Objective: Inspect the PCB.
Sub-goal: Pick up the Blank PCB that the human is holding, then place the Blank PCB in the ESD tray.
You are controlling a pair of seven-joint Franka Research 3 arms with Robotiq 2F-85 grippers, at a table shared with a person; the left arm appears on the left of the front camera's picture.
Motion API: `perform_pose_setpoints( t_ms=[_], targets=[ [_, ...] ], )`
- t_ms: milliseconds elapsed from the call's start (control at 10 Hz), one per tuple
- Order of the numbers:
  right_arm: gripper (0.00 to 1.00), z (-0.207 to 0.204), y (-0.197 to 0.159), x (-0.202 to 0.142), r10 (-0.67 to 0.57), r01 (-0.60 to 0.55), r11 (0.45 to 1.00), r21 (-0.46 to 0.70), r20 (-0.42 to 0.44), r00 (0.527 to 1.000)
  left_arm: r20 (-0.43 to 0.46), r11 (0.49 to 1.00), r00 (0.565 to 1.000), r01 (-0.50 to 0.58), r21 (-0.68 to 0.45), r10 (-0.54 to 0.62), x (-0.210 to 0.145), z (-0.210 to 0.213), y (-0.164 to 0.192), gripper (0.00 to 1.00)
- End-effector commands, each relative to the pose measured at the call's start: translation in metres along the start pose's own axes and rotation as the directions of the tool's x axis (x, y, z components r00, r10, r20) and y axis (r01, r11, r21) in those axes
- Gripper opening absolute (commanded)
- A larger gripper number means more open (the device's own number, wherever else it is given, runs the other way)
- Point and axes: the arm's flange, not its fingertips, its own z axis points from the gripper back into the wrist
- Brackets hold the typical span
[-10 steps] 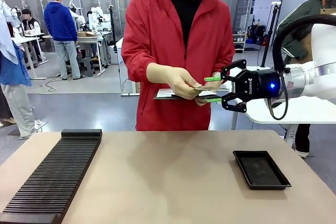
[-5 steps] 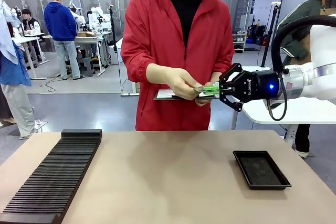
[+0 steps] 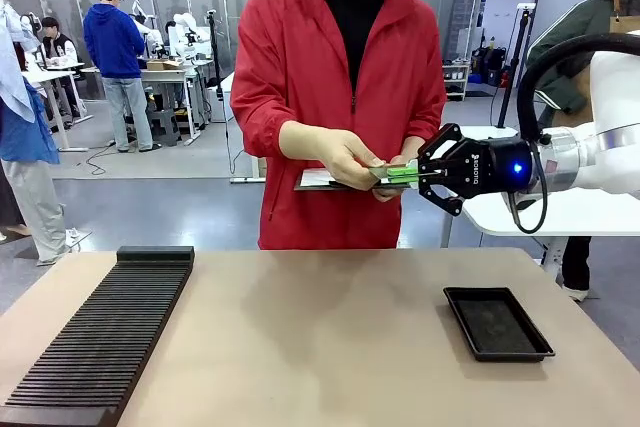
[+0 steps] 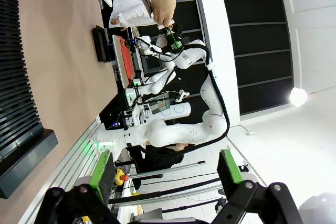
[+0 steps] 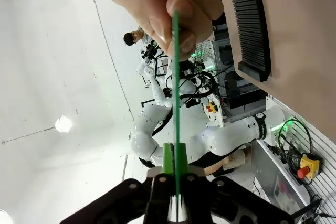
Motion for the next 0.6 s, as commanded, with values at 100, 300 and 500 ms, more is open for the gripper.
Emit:
perform_pose_setpoints(
  t_ms=[100, 300, 500],
  targets=[
    [0.0, -0.0008, 0.0024, -0.0002, 0.005, -0.005, 1.0, -0.001, -0.001, 1.0, -0.002, 1.0, 1.0, -0.011, 0.02, 0.011, -0.0021, -0.0011, -0.0038, 1.0],
    [0.0, -0.0008, 0.0024, -0.0002, 0.005, -0.005, 1.0, -0.001, -0.001, 1.0, -0.002, 1.0, 1.0, -0.011, 0.02, 0.011, -0.0021, -0.0011, -0.0038, 1.0],
    [0.0, -0.0008, 0.0024, -0.0002, 0.005, -0.005, 1.0, -0.001, -0.001, 1.0, -0.002, 1.0, 1.0, -0.011, 0.02, 0.011, -0.0021, -0.0011, -0.0038, 1.0]
  ],
)
